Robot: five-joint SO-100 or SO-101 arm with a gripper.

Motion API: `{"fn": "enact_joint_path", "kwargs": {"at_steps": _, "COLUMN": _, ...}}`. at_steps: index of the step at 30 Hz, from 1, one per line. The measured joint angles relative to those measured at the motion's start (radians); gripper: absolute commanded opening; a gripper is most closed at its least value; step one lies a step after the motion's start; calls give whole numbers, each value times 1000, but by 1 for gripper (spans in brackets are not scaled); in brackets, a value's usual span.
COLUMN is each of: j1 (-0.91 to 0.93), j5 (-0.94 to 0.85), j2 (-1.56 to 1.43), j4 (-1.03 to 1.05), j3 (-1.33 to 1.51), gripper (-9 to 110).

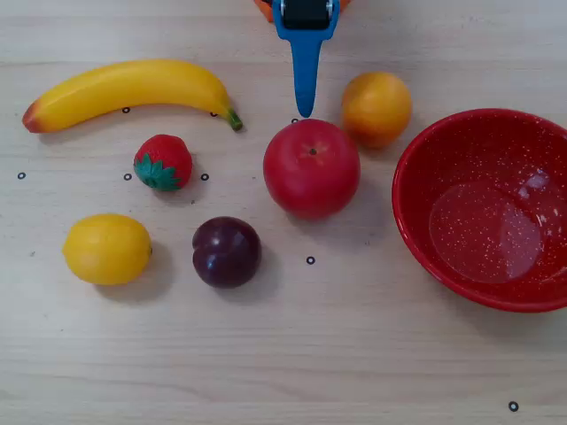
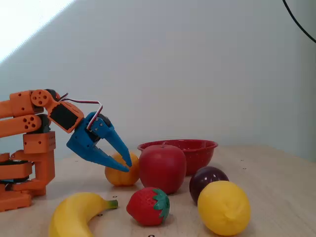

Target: Put the lemon in the red bowl.

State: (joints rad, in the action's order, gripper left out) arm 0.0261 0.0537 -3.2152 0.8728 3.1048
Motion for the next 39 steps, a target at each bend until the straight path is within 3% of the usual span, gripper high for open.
{"fn": "enact_joint_path", "kwargs": {"at_steps": 22, "j1": 0, "j5": 0, "j2": 5, "j4": 0, "j3": 0, "gripper": 0}}
{"fn": "enact_joint_path", "kwargs": {"at_steps": 33, "j1": -63, "j5": 2, "j2": 371, "j4": 49, "j3": -290, "gripper": 0}}
{"fn": "enact_joint_path", "kwargs": {"at_steps": 39, "j1": -129, "j5": 61, "j2": 597, "j4": 192, "j3": -509, "gripper": 0}}
